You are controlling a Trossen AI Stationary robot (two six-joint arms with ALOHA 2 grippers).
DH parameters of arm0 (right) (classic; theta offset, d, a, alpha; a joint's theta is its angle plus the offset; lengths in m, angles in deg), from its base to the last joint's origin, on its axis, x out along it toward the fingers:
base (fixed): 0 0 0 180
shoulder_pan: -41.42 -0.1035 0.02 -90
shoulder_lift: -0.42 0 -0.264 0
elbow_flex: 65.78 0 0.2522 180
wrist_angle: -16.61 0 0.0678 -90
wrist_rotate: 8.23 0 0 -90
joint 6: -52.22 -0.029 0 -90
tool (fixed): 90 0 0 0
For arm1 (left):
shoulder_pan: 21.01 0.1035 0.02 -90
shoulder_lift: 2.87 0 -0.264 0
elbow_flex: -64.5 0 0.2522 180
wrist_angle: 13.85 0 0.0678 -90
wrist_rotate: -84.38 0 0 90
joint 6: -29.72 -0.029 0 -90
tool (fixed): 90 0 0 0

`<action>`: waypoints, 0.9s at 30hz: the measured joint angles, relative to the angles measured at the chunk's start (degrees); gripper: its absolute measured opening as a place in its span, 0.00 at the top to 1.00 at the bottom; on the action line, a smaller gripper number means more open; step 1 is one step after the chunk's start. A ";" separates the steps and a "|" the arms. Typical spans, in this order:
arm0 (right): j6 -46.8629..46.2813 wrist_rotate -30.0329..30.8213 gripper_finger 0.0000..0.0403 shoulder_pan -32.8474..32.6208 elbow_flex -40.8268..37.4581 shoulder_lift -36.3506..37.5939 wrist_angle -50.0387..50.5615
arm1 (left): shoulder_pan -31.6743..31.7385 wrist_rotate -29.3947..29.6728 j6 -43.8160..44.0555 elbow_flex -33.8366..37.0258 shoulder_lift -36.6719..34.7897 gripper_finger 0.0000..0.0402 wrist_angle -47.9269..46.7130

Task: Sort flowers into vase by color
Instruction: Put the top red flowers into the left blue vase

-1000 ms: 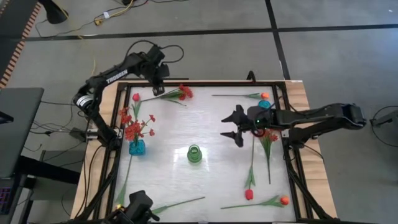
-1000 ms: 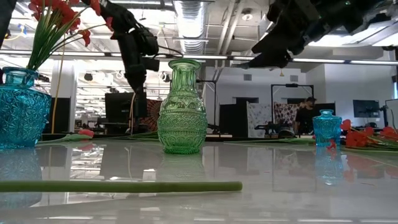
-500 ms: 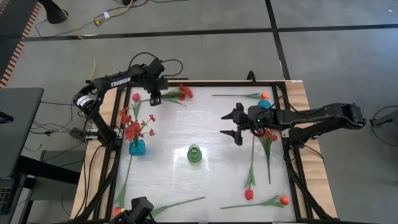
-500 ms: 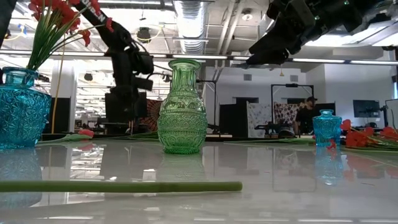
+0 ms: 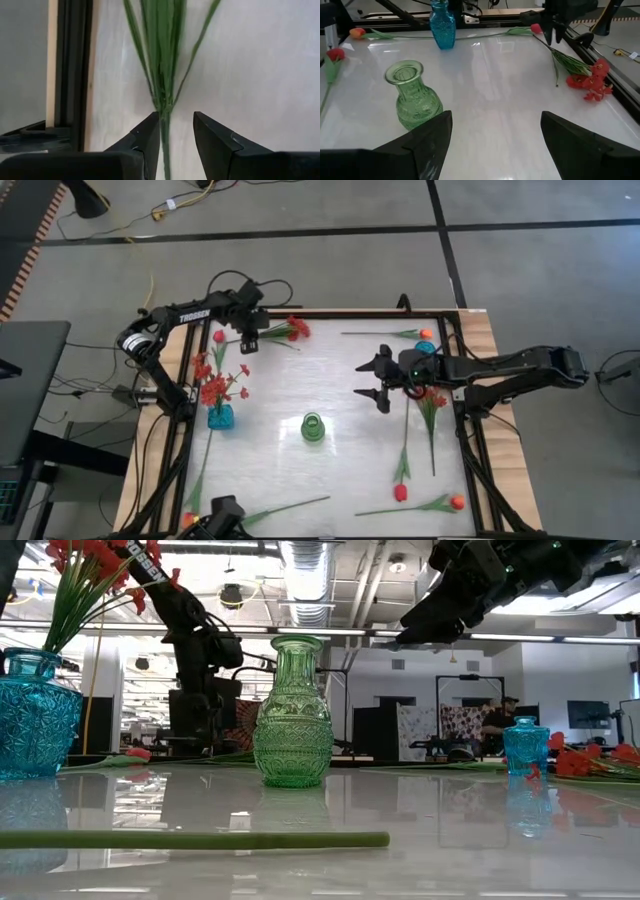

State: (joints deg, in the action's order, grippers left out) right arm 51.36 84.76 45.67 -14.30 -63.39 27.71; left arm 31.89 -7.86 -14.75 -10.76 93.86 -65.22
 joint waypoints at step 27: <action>0.90 0.02 0.18 0.01 0.00 -0.02 0.08 | 1.25 4.50 -0.46 1.93 4.70 0.73 3.28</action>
State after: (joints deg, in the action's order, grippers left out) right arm 52.26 84.77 45.67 -14.30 -63.41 27.79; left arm 33.14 -3.36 -15.20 -8.83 98.56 -61.94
